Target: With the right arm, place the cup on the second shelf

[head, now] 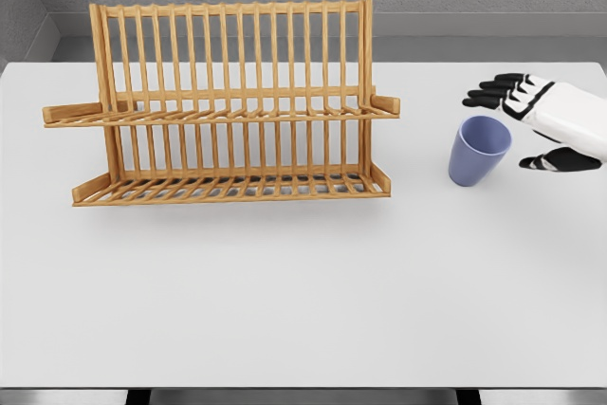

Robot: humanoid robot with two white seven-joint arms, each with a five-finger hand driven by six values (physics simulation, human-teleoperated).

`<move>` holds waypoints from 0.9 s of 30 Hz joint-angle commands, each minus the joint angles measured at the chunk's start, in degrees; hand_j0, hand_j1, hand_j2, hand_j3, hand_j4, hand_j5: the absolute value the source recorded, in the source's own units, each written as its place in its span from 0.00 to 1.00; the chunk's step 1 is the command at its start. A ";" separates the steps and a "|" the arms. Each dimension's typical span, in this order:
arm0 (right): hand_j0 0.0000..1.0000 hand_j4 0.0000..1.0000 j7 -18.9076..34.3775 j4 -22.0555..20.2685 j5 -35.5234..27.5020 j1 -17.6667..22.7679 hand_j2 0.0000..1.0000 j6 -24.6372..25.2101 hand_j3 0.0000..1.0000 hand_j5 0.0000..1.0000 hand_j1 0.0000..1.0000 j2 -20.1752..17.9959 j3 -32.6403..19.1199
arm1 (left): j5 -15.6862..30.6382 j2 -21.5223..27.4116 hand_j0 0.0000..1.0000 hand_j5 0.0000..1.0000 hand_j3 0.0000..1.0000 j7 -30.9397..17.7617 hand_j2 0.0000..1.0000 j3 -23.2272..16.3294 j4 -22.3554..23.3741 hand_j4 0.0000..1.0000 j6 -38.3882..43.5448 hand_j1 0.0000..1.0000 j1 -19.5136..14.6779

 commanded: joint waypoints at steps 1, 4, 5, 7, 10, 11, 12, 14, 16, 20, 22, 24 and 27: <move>1.00 1.00 -0.02 -0.17 -0.41 0.00 1.00 0.07 1.00 1.00 1.00 -0.22 -0.09 | -0.03 0.01 1.00 1.00 1.00 -0.01 1.00 0.03 -0.01 1.00 -0.02 1.00 0.00; 1.00 1.00 -0.72 -0.17 -0.84 0.35 1.00 0.07 1.00 1.00 1.00 -1.01 -0.18 | -0.03 0.01 1.00 1.00 1.00 -0.01 1.00 0.03 -0.01 1.00 -0.02 1.00 0.00; 1.00 1.00 -0.81 -0.17 -1.28 0.61 1.00 0.07 1.00 1.00 1.00 -1.54 -0.18 | -0.03 0.01 1.00 1.00 1.00 -0.01 1.00 0.03 -0.01 1.00 -0.02 1.00 0.00; 1.00 1.00 -1.51 -0.17 -2.87 0.88 1.00 0.07 1.00 1.00 1.00 -1.89 -0.18 | -0.03 0.01 1.00 1.00 1.00 -0.01 1.00 0.03 -0.01 1.00 -0.02 1.00 0.00; 1.00 1.00 4.01 1.06 -2.52 -0.52 1.00 0.07 1.00 1.00 1.00 -1.98 -0.53 | -0.03 0.01 1.00 1.00 1.00 -0.01 1.00 -0.05 -0.01 1.00 -0.02 1.00 0.00; 1.00 1.00 12.53 1.06 -3.04 -1.67 1.00 0.07 1.00 1.00 1.00 -1.63 -1.23 | -0.03 0.01 1.00 1.00 1.00 -0.01 1.00 -0.05 -0.01 1.00 -0.02 1.00 0.00; 1.00 1.00 17.73 0.97 -3.13 -3.07 1.00 0.07 1.00 1.00 1.00 -1.36 -1.24 | -0.03 0.01 1.00 1.00 1.00 -0.01 1.00 0.03 -0.01 1.00 -0.02 1.00 0.00; 1.00 1.00 24.44 1.06 -3.13 -6.59 1.00 0.07 1.00 1.00 1.00 0.04 -1.06 | -0.03 0.01 1.00 1.00 1.00 -0.01 1.00 0.03 -0.01 1.00 -0.02 1.00 0.00; 1.00 1.00 24.44 1.59 -3.04 -8.61 1.00 0.07 1.00 1.00 1.00 1.01 -0.71 | -0.03 0.01 1.00 1.00 1.00 -0.01 1.00 0.03 -0.01 1.00 -0.02 1.00 0.00; 1.00 1.00 24.44 2.38 -2.95 -12.83 1.00 0.07 1.00 1.00 1.00 1.89 0.87 | -0.03 0.01 1.00 1.00 1.00 -0.01 1.00 0.03 -0.01 1.00 -0.02 1.00 0.00; 1.00 1.00 24.44 5.45 -2.95 -18.80 1.00 0.07 1.00 1.00 1.00 4.35 7.11 | -0.03 0.01 1.00 1.00 1.00 -0.01 1.00 0.03 -0.01 1.00 -0.02 1.00 0.00; 1.00 1.00 24.44 7.21 -2.69 -20.13 1.00 0.07 1.00 1.00 1.00 5.05 10.19 | -0.03 0.01 1.00 1.00 1.00 -0.01 1.00 0.03 -0.01 1.00 -0.02 1.00 0.00; 1.00 1.00 24.44 7.83 -2.25 -20.13 1.00 0.07 1.00 1.00 1.00 5.05 10.89 | -0.03 0.01 1.00 1.00 1.00 -0.01 1.00 -0.05 -0.01 1.00 -0.02 1.00 0.00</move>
